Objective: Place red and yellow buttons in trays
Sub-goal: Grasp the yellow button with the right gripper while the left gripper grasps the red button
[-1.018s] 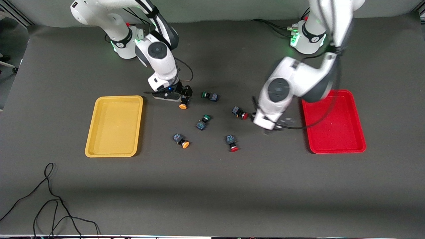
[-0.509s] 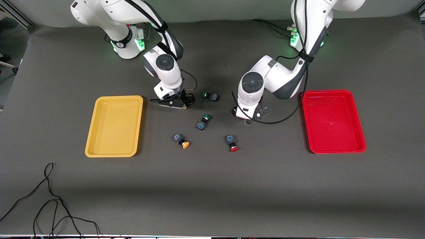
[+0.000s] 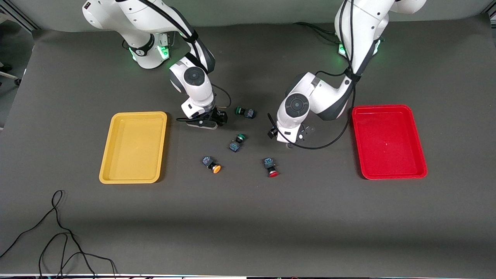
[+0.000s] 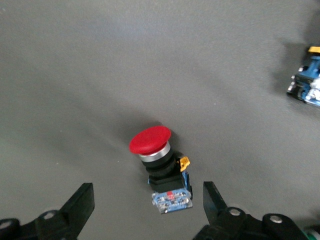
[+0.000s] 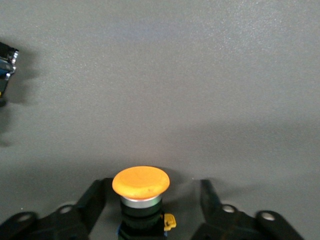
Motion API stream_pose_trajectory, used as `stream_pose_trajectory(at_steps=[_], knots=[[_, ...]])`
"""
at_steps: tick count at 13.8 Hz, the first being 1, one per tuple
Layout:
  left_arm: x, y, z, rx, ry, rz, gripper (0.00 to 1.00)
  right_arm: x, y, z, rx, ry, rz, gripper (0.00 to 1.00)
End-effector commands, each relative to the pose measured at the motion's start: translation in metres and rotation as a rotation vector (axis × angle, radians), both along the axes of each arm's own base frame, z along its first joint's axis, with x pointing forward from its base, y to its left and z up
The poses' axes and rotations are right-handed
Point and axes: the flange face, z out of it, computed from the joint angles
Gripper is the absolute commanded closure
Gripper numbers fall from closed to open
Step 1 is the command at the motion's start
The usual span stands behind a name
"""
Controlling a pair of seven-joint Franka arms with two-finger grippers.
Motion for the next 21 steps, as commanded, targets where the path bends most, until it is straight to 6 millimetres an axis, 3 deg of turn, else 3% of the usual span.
stream_pose_trajectory(at_steps=[1,4,6,8,9,11,12,14,16,17,20,21], knots=[[-0.003,-0.003,-0.014,-0.006,0.008,0.039,0.06,0.005,0.005,0.005,0.015,-0.014,-0.014,0.67],[-0.001,-0.001,-0.016,-0.006,0.008,0.043,0.17,0.008,0.009,0.013,0.016,-0.013,-0.013,0.78],[-0.002,-0.003,-0.020,-0.007,-0.004,0.033,0.23,0.013,0.014,0.041,0.013,-0.002,-0.010,0.78],[0.000,-0.002,-0.022,-0.013,-0.011,0.038,0.29,0.027,0.025,0.097,-0.019,0.042,-0.009,0.78],[0.000,-0.003,-0.022,-0.013,-0.011,0.037,0.45,0.035,0.032,0.131,-0.038,0.070,-0.006,0.78],[0.001,-0.002,-0.018,-0.013,-0.013,0.039,0.89,0.050,0.044,0.201,-0.058,0.102,0.012,0.78],[0.002,-0.002,-0.015,-0.013,-0.013,0.038,1.00,0.058,0.048,0.231,-0.051,0.122,0.017,0.78],[0.006,0.002,-0.007,-0.015,-0.018,0.034,1.00,0.079,0.049,0.293,0.008,0.169,0.040,0.78],[0.015,0.016,0.020,0.006,0.003,0.031,1.00,0.097,0.032,0.329,0.018,0.168,0.113,0.78],[0.027,0.031,0.042,0.019,0.029,0.011,1.00,0.108,0.015,0.333,0.017,0.172,0.163,0.78],[0.039,0.095,0.115,0.023,0.100,-0.147,1.00,0.154,-0.075,0.337,0.016,0.173,0.248,0.78],[0.043,0.126,0.134,0.015,0.128,-0.193,1.00,0.167,-0.108,0.338,0.014,0.176,0.260,0.78]])
